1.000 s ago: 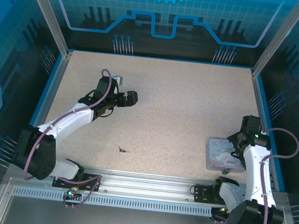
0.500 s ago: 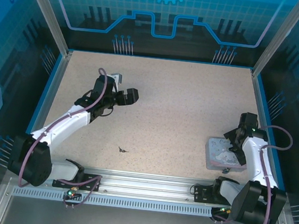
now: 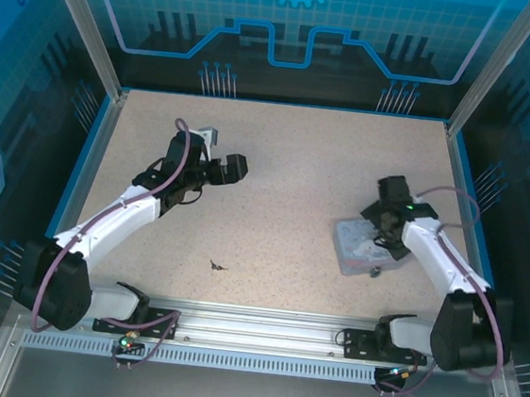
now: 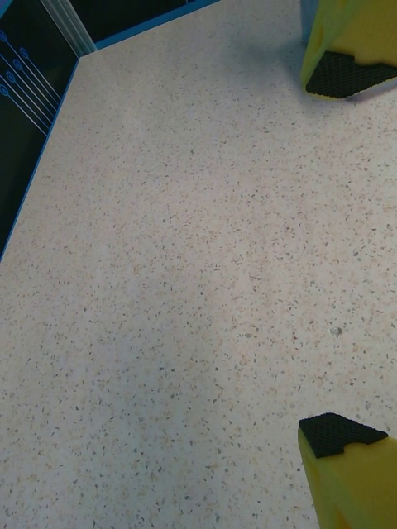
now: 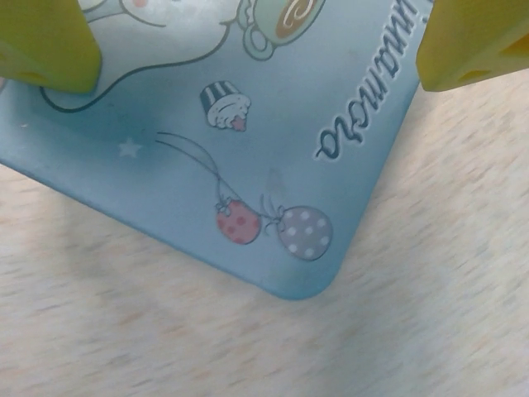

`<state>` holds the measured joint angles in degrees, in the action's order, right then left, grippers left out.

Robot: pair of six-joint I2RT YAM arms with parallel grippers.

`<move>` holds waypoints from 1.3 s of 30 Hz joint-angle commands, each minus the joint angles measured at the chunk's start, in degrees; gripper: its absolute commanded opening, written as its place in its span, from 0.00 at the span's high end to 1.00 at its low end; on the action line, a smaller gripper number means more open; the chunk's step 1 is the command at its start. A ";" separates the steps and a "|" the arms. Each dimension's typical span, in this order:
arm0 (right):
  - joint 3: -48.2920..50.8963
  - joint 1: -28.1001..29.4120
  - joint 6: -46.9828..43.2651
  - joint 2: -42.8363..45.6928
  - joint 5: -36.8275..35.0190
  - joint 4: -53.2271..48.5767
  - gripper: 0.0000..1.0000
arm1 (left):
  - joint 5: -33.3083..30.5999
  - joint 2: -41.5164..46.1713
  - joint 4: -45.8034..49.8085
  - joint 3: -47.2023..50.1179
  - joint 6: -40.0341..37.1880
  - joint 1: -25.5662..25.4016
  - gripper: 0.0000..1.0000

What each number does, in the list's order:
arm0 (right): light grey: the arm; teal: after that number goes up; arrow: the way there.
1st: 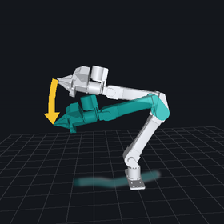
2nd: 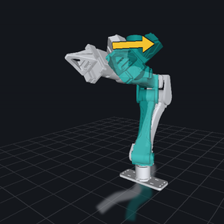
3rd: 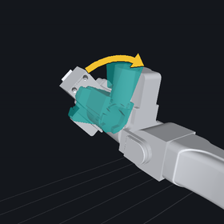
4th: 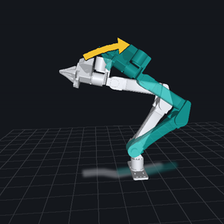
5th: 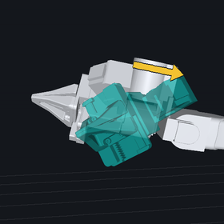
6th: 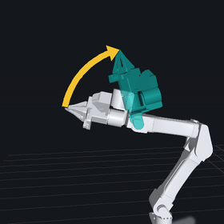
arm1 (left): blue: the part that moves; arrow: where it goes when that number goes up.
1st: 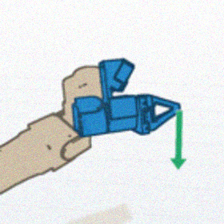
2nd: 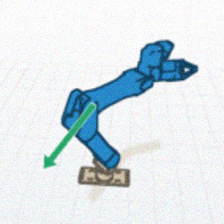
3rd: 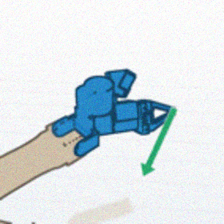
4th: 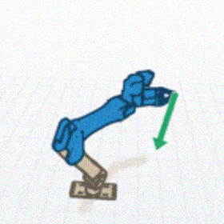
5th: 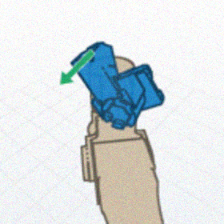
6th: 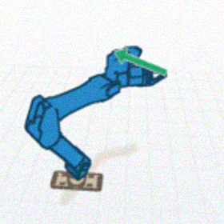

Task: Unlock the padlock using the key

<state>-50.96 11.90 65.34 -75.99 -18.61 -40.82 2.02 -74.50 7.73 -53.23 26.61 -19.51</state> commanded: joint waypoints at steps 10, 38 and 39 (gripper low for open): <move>-24.67 17.30 -0.57 -15.09 9.68 -0.23 0.00 | -0.80 2.70 2.53 -0.71 4.07 -2.27 0.01; -7.24 7.97 -12.20 -16.41 28.33 19.23 0.00 | 0.76 -0.83 -2.68 6.99 21.54 -13.74 0.01; -6.51 8.66 -11.49 -16.01 27.95 19.49 0.00 | 1.03 -1.54 -3.10 7.08 21.59 -13.78 0.01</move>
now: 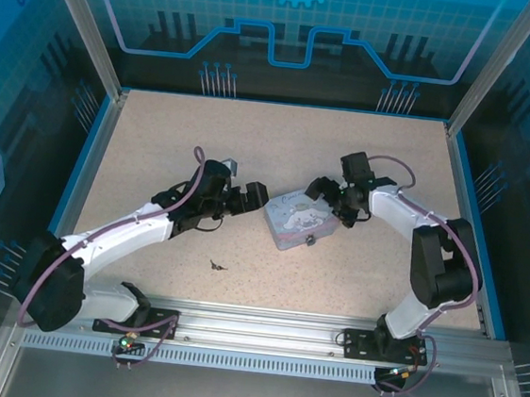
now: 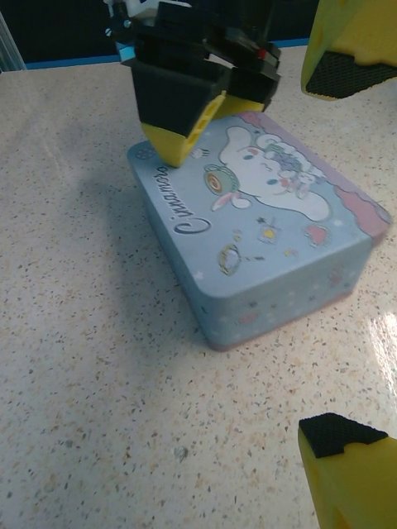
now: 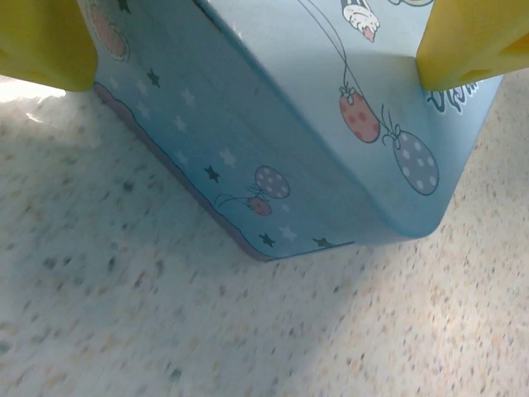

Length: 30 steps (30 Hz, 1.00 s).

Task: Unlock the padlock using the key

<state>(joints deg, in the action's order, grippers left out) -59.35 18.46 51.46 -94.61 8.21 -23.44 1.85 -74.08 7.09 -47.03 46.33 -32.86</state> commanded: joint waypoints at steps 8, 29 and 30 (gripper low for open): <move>5.80 6.00 7.70 5.37 -1.28 3.95 0.00 | 3.77 -7.59 -5.65 -0.02 1.46 -0.36 0.01; 10.43 5.53 13.93 9.42 1.61 10.06 0.02 | 8.81 -19.24 -20.15 -3.36 9.42 -0.03 0.01; 10.64 5.54 14.71 8.99 2.45 11.30 0.02 | 8.92 -19.83 -20.68 -3.90 9.40 0.25 0.01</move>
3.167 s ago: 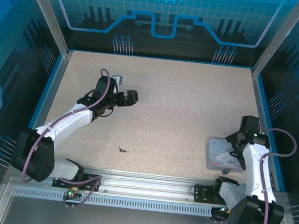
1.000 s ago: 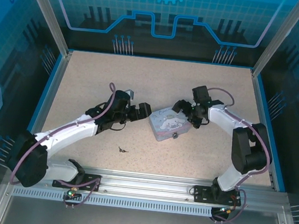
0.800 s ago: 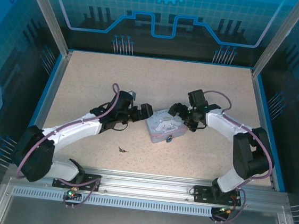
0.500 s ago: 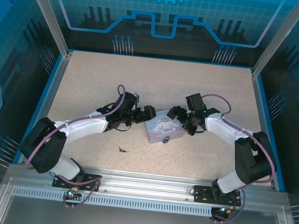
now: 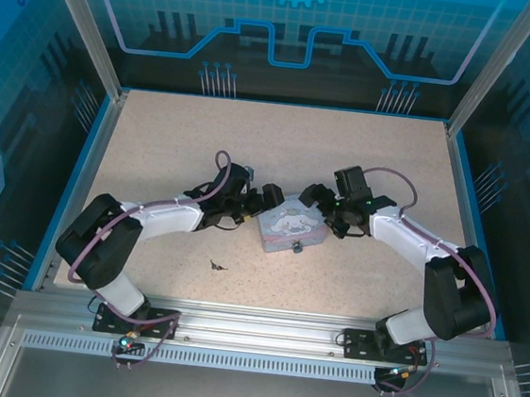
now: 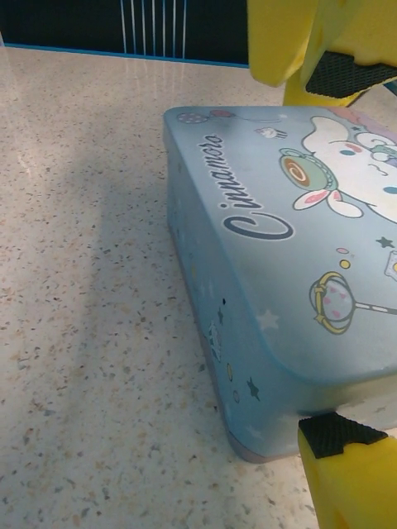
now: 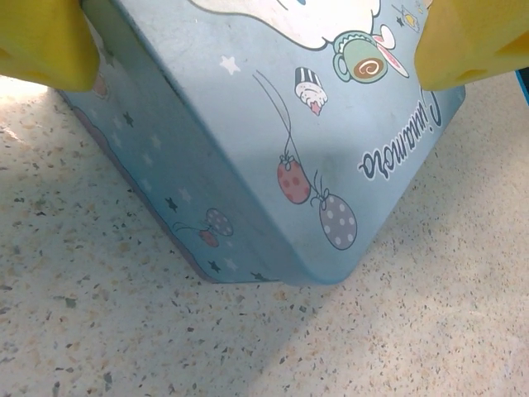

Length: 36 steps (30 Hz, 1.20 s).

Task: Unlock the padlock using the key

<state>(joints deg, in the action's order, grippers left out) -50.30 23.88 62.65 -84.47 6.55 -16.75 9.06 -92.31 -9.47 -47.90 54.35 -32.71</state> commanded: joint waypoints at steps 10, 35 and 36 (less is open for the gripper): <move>-2.24 1.82 7.43 -5.13 4.55 6.65 0.03 | 3.57 -5.70 -9.47 -4.88 3.90 5.57 0.01; -6.76 1.99 6.38 -9.41 2.70 4.90 0.00 | 2.62 -3.44 -10.92 0.38 4.72 7.23 0.01; -6.58 1.63 5.96 -9.01 2.48 4.77 0.00 | 2.71 -3.59 -10.86 0.29 4.71 7.22 0.01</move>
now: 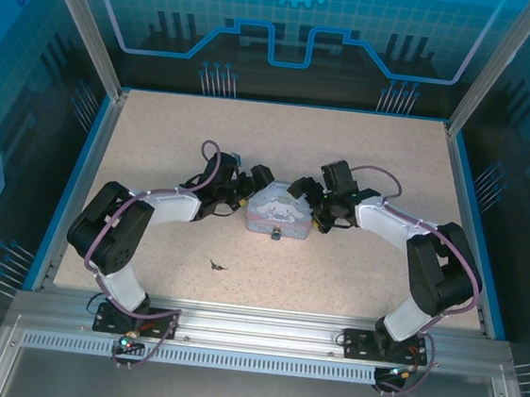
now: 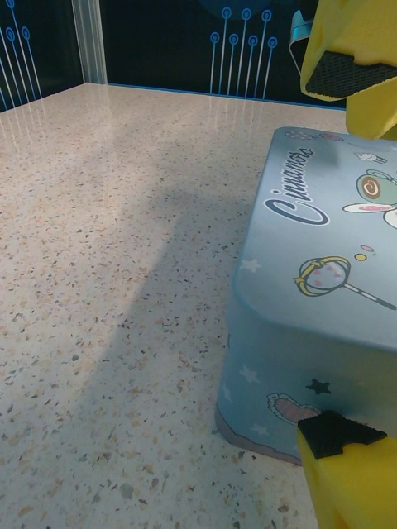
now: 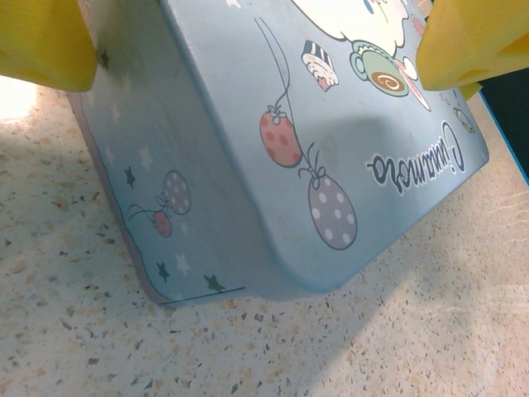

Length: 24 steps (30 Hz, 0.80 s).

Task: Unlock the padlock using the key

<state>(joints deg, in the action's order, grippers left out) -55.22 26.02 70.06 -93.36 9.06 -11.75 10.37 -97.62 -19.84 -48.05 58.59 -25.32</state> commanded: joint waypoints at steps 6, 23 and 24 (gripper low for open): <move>0.23 -2.42 -7.34 7.34 -7.72 -1.65 0.00 | 0.36 2.73 1.96 -0.67 -1.41 0.31 0.01; -8.36 4.08 -41.63 16.17 4.71 -14.07 0.09 | -7.77 24.46 30.04 -2.16 -12.85 6.96 0.01; -8.81 6.14 -43.12 15.79 4.93 -15.27 0.10 | -7.99 26.16 31.87 -1.75 -13.28 7.52 0.01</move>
<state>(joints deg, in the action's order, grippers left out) -61.17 26.76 37.08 -77.10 9.56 -19.92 5.15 -76.16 2.50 -50.33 49.12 -19.22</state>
